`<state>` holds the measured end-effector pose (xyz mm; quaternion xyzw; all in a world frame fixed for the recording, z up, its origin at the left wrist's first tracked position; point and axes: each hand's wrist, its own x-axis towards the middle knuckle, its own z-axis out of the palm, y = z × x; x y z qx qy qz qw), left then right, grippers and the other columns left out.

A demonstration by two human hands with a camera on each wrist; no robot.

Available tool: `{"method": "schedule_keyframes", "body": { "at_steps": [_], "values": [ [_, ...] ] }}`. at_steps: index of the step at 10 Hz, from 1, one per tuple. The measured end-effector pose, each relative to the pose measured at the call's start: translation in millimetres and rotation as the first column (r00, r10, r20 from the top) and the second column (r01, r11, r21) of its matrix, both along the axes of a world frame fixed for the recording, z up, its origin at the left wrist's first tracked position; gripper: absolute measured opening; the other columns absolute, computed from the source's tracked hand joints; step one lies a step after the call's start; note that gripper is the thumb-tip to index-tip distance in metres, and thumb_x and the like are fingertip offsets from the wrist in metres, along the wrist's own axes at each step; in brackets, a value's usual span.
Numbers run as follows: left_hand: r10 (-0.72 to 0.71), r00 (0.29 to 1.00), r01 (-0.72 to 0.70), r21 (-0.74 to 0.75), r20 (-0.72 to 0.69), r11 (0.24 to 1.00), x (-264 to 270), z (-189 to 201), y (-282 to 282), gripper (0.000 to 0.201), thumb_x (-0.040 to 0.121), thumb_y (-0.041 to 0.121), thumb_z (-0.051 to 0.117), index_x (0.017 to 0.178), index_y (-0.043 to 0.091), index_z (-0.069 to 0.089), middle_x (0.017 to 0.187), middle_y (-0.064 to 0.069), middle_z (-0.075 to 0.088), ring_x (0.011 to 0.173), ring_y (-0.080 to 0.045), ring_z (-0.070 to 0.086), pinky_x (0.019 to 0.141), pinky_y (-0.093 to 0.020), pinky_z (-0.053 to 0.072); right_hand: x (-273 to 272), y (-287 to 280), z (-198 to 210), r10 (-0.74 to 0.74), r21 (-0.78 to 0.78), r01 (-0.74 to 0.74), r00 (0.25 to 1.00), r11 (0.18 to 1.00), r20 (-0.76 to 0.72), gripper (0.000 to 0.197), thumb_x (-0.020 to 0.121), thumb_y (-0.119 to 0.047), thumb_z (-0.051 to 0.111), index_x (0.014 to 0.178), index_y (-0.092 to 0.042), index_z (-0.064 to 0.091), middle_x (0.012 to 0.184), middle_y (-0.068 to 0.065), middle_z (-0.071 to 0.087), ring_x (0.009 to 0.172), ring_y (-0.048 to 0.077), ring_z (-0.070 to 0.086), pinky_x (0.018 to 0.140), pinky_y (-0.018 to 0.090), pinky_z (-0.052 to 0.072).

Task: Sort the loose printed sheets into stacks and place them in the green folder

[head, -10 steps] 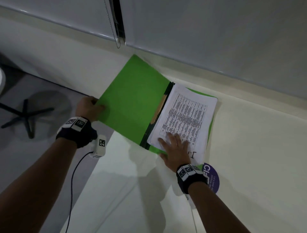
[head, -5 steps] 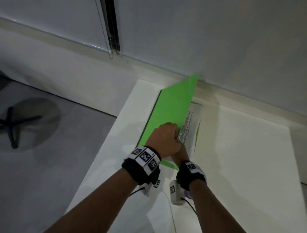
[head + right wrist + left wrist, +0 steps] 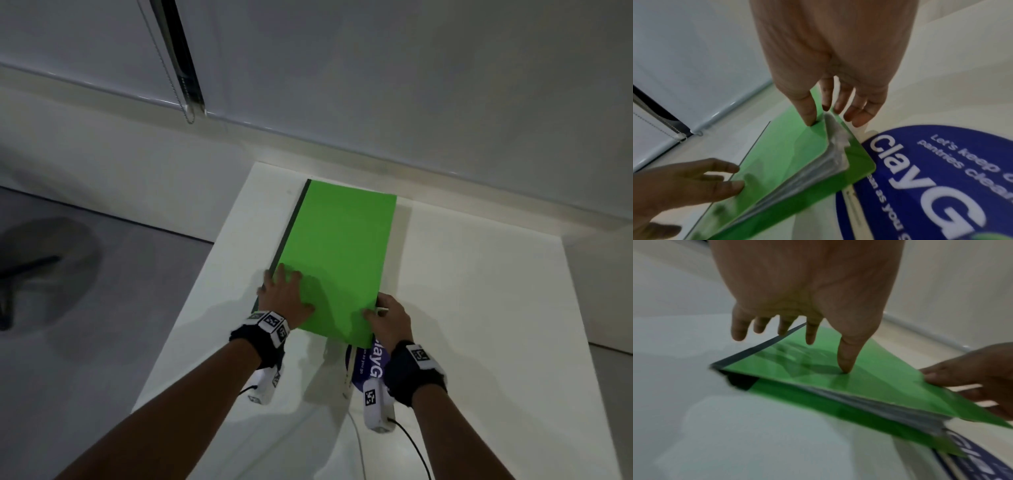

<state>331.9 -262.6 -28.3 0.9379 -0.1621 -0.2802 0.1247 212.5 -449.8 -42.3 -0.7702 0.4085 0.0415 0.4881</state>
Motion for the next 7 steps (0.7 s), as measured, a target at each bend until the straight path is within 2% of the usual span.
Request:
{"method": "schedule_keyframes", "body": {
  "at_steps": [1,2,3,4,5,6,7],
  "values": [
    [0.128,0.991,-0.128,-0.010,-0.026,0.992,5,-16,20,0.095,0.072,0.052,0.070,0.145,0.020,0.019,0.155,-0.009,0.017,0.141,-0.039,0.017,0.108,-0.054,0.033,-3,4,-20,0.003,-0.044,-0.006,0.998,0.999,-0.061,0.050,0.087,-0.013,0.061,0.136,-0.011,0.049,0.131,0.012,0.047,0.116,0.033,0.054,0.099,0.041,0.047],
    [0.124,0.992,-0.122,-0.059,0.037,0.991,1,-22,28,0.093,0.071,0.053,0.073,0.142,0.016,0.026,0.144,-0.009,0.033,0.130,-0.035,0.032,0.101,-0.047,0.041,-2,10,-37,0.081,-0.127,-0.099,0.988,0.987,-0.135,0.042,0.089,-0.015,0.056,0.130,-0.010,0.055,0.118,0.016,0.059,0.107,0.033,0.058,0.092,0.038,0.049],
    [0.105,0.991,-0.103,-0.031,0.079,0.994,-5,-23,27,0.089,0.069,0.053,0.073,0.138,0.017,0.029,0.137,-0.007,0.036,0.121,-0.032,0.040,0.095,-0.045,0.044,2,16,-39,0.074,-0.235,-0.127,0.973,0.964,-0.220,0.040,0.091,-0.013,0.055,0.131,-0.005,0.053,0.119,0.021,0.058,0.107,0.036,0.058,0.090,0.038,0.049],
    [0.101,0.991,-0.099,-0.023,0.092,0.995,-10,-25,27,0.090,0.068,0.056,0.074,0.136,0.017,0.030,0.134,-0.008,0.036,0.117,-0.031,0.041,0.094,-0.043,0.046,5,15,-36,0.079,-0.310,-0.176,0.951,0.935,-0.300,0.041,0.092,-0.017,0.056,0.131,-0.007,0.053,0.117,0.022,0.059,0.109,0.036,0.059,0.090,0.037,0.048],
    [0.085,0.994,-0.083,-0.029,0.072,0.996,-13,-24,31,0.094,0.067,0.057,0.074,0.138,0.017,0.027,0.139,-0.009,0.033,0.121,-0.032,0.040,0.097,-0.043,0.045,4,12,-25,0.093,-0.341,-0.210,0.940,0.916,-0.328,0.027,0.089,-0.021,0.058,0.113,-0.010,0.066,0.107,0.014,0.068,0.098,0.031,0.064,0.083,0.032,0.050],
    [0.083,0.996,-0.082,-0.069,0.017,0.994,-14,-22,37,0.099,0.068,0.054,0.075,0.144,0.020,0.021,0.151,-0.010,0.020,0.132,-0.033,0.033,0.104,-0.046,0.041,1,13,-6,0.155,-0.299,-0.264,0.926,0.917,-0.344,0.013,0.091,-0.026,0.058,0.088,-0.016,0.065,0.098,0.012,0.070,0.089,0.027,0.064,0.078,0.028,0.051],
    [0.114,0.992,-0.119,-0.128,-0.051,0.985,-23,-19,53,0.096,0.074,0.050,0.071,0.148,0.023,0.016,0.157,-0.007,0.014,0.139,-0.031,0.030,0.106,-0.047,0.040,-18,24,20,0.094,-0.224,-0.170,0.944,0.960,-0.315,0.024,0.094,-0.023,0.055,0.105,-0.006,0.068,0.104,0.018,0.067,0.101,0.031,0.064,0.081,0.030,0.047]
  ]
}}
